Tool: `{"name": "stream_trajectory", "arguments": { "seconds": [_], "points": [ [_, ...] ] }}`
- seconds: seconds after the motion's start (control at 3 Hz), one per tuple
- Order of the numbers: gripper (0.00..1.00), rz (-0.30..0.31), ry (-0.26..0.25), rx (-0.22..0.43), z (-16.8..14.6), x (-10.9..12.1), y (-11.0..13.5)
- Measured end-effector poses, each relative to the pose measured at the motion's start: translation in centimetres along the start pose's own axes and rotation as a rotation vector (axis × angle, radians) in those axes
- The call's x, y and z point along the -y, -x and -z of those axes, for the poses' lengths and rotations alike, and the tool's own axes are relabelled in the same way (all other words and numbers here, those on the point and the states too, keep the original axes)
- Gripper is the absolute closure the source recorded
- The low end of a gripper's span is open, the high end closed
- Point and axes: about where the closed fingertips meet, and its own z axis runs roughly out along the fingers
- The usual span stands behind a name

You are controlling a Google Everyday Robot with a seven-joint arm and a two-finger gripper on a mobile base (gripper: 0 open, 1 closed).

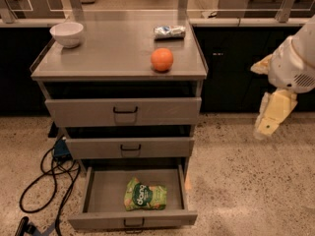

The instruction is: Pick green rice chip bag from bottom drawer and place on counter

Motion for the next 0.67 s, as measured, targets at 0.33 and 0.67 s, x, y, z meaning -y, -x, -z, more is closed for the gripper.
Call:
{"name": "stream_trajectory", "arguments": {
  "seconds": [0.33,0.67],
  "points": [
    [0.0,-0.013,0.167,0.022,-10.7,-0.7,-3.5],
    [0.0,-0.028,0.219,0.026,-13.7,-1.0,-4.3]
  ]
}}
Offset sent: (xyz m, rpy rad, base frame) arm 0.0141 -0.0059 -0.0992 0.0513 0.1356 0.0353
